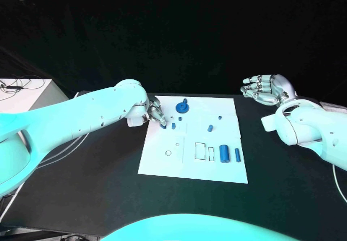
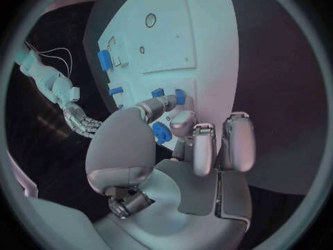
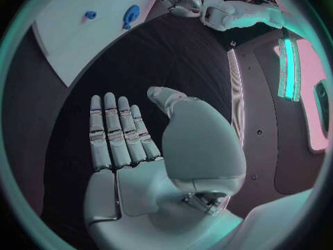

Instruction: Assemble the parts on the task board

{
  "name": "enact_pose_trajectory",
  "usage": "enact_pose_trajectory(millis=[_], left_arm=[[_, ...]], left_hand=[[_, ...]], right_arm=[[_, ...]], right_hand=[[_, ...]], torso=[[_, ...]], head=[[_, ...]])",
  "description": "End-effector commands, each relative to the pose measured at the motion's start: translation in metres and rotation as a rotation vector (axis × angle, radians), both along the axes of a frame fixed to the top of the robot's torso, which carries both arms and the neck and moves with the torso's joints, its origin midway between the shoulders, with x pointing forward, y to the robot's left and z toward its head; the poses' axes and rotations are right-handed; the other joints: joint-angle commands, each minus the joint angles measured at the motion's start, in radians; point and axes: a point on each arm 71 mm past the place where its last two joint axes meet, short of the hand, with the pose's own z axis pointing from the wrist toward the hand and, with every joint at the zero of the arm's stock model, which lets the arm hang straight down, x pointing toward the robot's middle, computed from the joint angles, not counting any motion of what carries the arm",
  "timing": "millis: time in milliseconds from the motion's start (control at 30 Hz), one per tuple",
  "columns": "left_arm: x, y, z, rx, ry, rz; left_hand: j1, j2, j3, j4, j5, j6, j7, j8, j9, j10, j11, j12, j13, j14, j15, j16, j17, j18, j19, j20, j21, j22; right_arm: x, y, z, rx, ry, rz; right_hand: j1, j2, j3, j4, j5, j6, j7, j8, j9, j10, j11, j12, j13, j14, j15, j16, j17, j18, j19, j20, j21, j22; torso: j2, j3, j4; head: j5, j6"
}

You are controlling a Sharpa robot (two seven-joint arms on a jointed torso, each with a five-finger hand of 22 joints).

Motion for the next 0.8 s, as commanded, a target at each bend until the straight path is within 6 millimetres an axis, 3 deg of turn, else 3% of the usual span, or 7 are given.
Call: enact_pose_trajectory(millis=[33, 800], left_arm=[[-0.0032, -0.0031, -0.0039, 0.004, 0.029, -0.023], [-0.0030, -0.0117, -0.0045, 0.011, 0.027, -0.044]], left_hand=[[0.007, 0.023, 0.001, 0.009, 0.004, 0.123, -0.107, 0.143, 0.322, 0.021, -0.010, 0.005, 0.005, 0.104, -0.006, 0.003, 0.263, -0.012, 0.005, -0.001, -0.003, 0.036], [0.001, 0.028, 0.001, 0.012, 0.004, 0.135, -0.109, 0.142, 0.324, 0.027, -0.012, 0.006, 0.007, 0.104, -0.007, 0.003, 0.263, -0.014, 0.009, 0.001, -0.001, 0.041]], right_arm=[[-0.0005, 0.0015, -0.0003, 0.001, 0.001, 0.018], [-0.0010, 0.0015, -0.0005, 0.001, 0.001, 0.020]], right_hand=[[-0.009, 0.002, -0.007, -0.001, 0.005, -0.003, 0.071, -0.003, -0.001, -0.002, 0.005, -0.002, -0.001, 0.001, 0.005, -0.006, -0.001, 0.005, -0.007, -0.003, -0.002, -0.001], [-0.008, 0.002, -0.007, -0.002, 0.006, -0.003, 0.071, -0.003, -0.002, -0.002, 0.005, -0.002, -0.001, 0.002, 0.005, -0.006, -0.002, 0.005, -0.007, -0.003, -0.002, -0.003]], torso=[[0.000, 0.0004, -0.0006], [0.000, 0.0013, -0.0017]], head=[[0.000, 0.000], [-0.002, -0.003]])
